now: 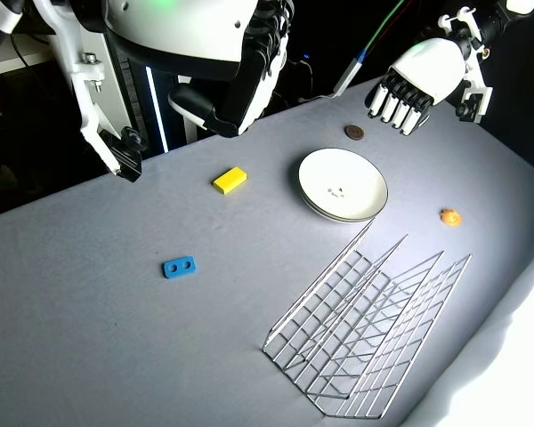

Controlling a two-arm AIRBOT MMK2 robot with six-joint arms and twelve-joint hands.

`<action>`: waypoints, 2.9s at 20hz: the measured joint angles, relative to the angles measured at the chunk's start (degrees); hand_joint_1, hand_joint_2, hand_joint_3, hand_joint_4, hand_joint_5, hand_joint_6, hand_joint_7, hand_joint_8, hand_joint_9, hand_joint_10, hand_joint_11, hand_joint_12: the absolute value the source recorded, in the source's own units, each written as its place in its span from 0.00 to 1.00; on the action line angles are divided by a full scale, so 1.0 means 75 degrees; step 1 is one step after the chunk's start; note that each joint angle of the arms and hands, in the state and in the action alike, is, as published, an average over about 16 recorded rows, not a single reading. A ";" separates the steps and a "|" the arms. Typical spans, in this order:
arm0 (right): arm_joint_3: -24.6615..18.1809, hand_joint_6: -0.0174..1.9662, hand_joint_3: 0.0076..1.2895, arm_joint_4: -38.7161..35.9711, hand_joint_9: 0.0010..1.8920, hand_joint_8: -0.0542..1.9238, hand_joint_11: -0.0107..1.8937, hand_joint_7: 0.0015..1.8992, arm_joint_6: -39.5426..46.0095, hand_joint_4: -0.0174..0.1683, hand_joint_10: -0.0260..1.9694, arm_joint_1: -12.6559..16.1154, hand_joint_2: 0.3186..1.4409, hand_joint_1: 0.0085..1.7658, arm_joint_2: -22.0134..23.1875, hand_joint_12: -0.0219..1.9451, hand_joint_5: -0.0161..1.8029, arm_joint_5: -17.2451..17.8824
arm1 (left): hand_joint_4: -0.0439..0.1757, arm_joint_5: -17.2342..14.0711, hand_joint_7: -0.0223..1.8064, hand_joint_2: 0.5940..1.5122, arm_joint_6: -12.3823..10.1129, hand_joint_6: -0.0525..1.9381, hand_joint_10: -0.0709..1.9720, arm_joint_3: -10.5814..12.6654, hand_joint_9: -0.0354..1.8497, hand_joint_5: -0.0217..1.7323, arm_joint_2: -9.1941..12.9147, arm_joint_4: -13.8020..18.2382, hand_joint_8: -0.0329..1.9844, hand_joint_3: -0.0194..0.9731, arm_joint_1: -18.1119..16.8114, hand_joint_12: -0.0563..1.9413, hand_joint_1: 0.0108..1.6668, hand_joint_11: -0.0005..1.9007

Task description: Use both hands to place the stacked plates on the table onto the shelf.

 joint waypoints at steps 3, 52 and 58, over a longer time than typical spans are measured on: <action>-0.0057 0.22 0.04 -0.0063 0.23 0.23 0.29 0.23 0.0009 0.12 0.22 -0.0143 0.77 0.03 0.0047 0.17 0.22 0.0015 | 0.21 -0.0003 0.11 0.50 0.0030 0.10 0.16 0.0007 0.14 0.11 -0.0001 0.0110 0.13 0.06 -0.0048 0.17 0.03 0.13; 0.1372 0.02 0.01 -0.4904 0.01 0.03 0.02 0.01 0.2872 0.12 0.01 -0.1755 0.59 0.61 -0.1995 0.01 0.02 -0.0210 | 0.20 0.1204 0.02 0.52 0.0596 0.02 0.04 0.1042 0.03 0.03 -0.1031 0.1162 0.02 0.04 0.2007 0.02 0.00 0.01; 0.1371 0.02 0.01 -0.5075 0.01 0.03 0.02 0.01 0.2677 0.12 0.01 -0.1908 0.59 0.60 -0.2246 0.01 0.02 -0.0268 | 0.21 0.1397 0.01 0.52 0.0662 0.02 0.03 0.0856 0.02 0.02 -0.1049 0.1192 0.02 0.04 0.2072 0.02 0.00 0.01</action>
